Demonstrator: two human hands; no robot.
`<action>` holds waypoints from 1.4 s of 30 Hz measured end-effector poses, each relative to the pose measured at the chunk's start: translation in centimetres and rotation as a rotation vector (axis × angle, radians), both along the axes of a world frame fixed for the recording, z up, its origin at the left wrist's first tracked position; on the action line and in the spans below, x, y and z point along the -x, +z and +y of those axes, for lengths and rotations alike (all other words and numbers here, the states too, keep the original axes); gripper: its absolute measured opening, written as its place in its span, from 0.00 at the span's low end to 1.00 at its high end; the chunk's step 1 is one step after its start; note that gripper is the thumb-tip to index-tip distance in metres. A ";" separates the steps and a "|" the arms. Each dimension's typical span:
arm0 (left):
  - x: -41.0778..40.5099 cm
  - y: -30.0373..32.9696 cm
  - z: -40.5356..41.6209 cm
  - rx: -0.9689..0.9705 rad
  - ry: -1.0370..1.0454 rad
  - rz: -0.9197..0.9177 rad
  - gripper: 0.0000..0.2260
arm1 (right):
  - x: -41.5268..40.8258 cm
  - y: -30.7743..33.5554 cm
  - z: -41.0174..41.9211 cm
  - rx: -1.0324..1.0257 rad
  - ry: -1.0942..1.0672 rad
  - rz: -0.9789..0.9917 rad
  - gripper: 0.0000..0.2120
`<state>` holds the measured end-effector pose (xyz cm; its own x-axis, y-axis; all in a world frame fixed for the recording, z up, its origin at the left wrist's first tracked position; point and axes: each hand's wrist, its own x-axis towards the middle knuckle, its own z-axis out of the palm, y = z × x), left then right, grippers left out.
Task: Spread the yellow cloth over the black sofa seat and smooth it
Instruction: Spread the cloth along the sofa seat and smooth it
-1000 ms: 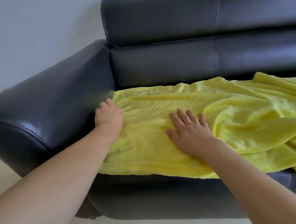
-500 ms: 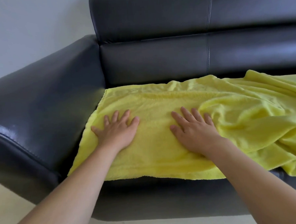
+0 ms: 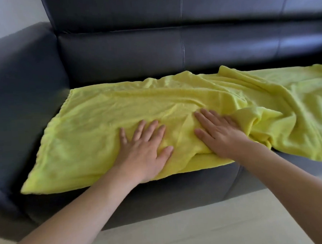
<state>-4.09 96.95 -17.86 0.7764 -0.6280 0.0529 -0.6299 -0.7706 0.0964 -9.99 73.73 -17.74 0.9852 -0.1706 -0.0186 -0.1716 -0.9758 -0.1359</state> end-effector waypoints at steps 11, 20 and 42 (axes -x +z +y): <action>1.3 0.8 -1.9 0.254 -0.386 -0.023 0.25 | 6.0 2.4 -7.3 0.204 0.320 -0.236 0.21; 0.3 0.6 -3.0 0.407 -0.228 0.437 0.11 | 5.1 5.7 -9.1 -0.027 0.178 -0.336 0.06; 0.7 -0.5 -3.9 0.202 -0.282 0.118 0.29 | 2.5 -0.7 -4.5 0.368 0.126 -0.608 0.19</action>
